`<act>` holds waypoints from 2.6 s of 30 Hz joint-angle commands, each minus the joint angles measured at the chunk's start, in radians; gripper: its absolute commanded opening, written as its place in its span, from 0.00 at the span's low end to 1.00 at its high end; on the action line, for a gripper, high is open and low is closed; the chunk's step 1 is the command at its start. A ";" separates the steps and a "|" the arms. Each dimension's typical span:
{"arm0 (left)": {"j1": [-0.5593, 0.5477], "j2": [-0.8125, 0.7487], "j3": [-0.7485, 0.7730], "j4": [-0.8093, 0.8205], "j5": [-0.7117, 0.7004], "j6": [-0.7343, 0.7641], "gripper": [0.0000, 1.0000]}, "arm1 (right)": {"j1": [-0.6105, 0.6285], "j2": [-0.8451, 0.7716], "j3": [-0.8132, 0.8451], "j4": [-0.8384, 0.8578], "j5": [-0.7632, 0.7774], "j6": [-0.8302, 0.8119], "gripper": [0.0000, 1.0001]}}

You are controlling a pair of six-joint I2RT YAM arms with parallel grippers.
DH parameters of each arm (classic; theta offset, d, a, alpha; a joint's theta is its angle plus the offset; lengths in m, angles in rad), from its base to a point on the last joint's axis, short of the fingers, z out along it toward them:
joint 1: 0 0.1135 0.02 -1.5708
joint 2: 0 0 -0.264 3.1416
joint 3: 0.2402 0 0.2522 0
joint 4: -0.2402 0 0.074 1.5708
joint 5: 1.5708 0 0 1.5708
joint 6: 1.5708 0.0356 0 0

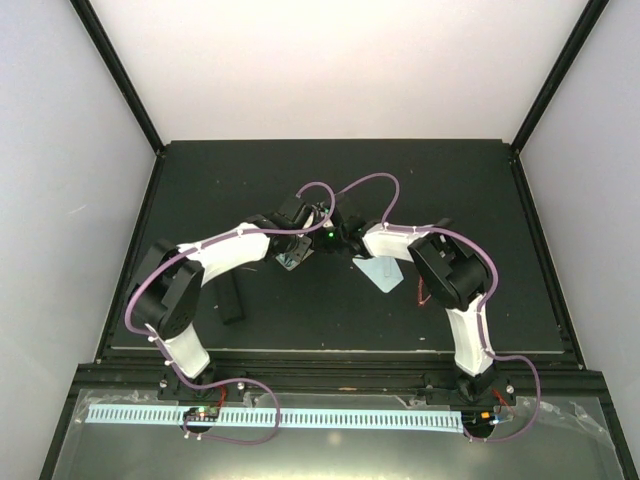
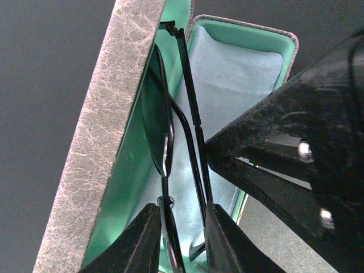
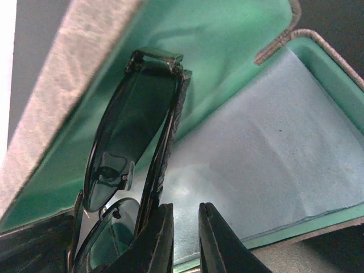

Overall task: Organize the sunglasses
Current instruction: Place the sunglasses in the sunglasses case.

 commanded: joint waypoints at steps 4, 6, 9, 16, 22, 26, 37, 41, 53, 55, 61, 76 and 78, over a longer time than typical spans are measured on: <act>-0.007 -0.007 0.031 -0.003 0.048 -0.004 0.26 | 0.003 0.018 0.007 0.027 0.005 0.023 0.16; -0.007 -0.016 0.027 0.001 0.064 -0.010 0.28 | 0.002 0.007 -0.007 0.027 0.022 0.025 0.16; -0.007 -0.033 0.023 0.002 0.085 -0.023 0.30 | 0.003 -0.016 -0.036 0.027 0.049 0.036 0.16; -0.005 -0.112 -0.004 0.032 0.144 -0.064 0.38 | 0.002 -0.060 -0.084 -0.005 0.104 0.040 0.16; -0.003 -0.194 -0.076 0.084 0.152 -0.164 0.41 | 0.002 -0.117 -0.124 -0.031 0.150 0.034 0.16; 0.002 -0.267 -0.171 0.139 0.151 -0.281 0.45 | 0.002 -0.139 -0.139 -0.039 0.130 0.001 0.15; 0.020 -0.522 -0.488 0.355 0.222 -0.530 0.57 | 0.003 -0.111 -0.147 0.004 -0.001 -0.012 0.19; 0.024 -0.543 -0.538 0.391 0.203 -0.559 0.53 | 0.004 -0.095 -0.143 0.033 -0.033 0.039 0.19; 0.088 -0.550 -0.588 0.402 0.136 -0.616 0.52 | 0.004 -0.067 -0.132 0.031 -0.032 0.128 0.23; 0.100 -0.552 -0.591 0.406 0.142 -0.614 0.52 | 0.004 -0.058 -0.129 0.043 -0.059 0.136 0.24; 0.120 -0.567 -0.593 0.403 0.157 -0.600 0.52 | 0.003 -0.015 -0.119 0.157 -0.210 0.247 0.23; 0.129 -0.547 -0.598 0.421 0.227 -0.575 0.51 | 0.004 0.021 -0.095 0.213 -0.200 0.288 0.13; 0.129 -0.524 -0.596 0.432 0.242 -0.576 0.50 | 0.003 0.025 -0.095 0.217 -0.193 0.288 0.12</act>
